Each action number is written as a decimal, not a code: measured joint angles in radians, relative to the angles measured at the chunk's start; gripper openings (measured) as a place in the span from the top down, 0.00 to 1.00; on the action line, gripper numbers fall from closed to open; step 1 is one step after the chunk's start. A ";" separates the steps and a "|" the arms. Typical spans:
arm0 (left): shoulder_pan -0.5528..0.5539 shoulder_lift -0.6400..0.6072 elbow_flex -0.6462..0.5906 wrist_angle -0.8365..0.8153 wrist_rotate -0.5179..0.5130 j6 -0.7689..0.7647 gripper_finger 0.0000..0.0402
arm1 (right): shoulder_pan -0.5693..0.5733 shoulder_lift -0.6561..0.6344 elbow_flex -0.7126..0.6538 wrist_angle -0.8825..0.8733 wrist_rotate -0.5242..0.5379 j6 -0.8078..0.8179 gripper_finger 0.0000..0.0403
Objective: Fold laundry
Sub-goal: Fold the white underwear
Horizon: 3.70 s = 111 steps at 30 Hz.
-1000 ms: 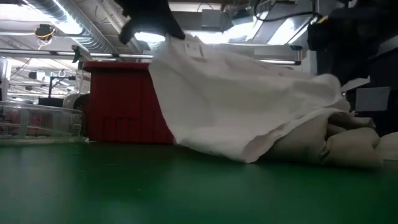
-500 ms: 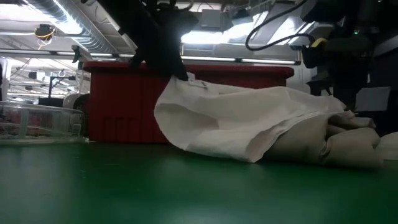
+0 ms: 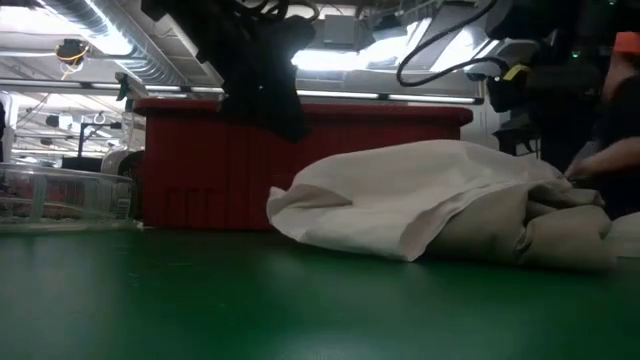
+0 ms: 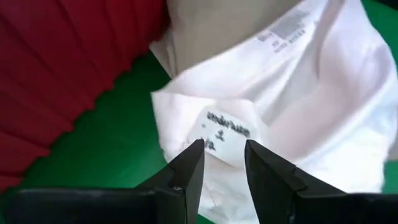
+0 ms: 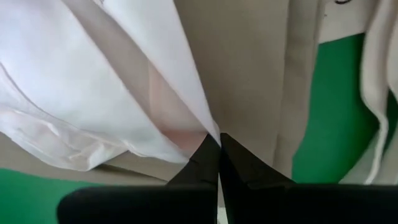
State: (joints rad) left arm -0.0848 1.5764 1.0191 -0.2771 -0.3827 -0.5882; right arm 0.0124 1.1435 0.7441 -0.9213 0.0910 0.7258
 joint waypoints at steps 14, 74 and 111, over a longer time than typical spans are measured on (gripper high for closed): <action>0.051 0.000 0.000 0.265 0.177 0.321 0.77 | 0.000 0.000 0.000 -0.002 0.022 -0.028 1.00; 0.175 0.244 -0.001 0.277 0.426 0.597 0.95 | 0.000 0.000 0.002 0.004 0.021 -0.029 1.00; 0.190 0.138 0.000 0.309 0.135 0.456 0.98 | 0.000 0.000 0.002 -0.148 0.022 0.052 1.00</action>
State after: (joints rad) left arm 0.1047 1.7145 1.0187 0.0322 -0.2474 -0.1326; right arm 0.0124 1.1431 0.7456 -1.0697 0.1131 0.7776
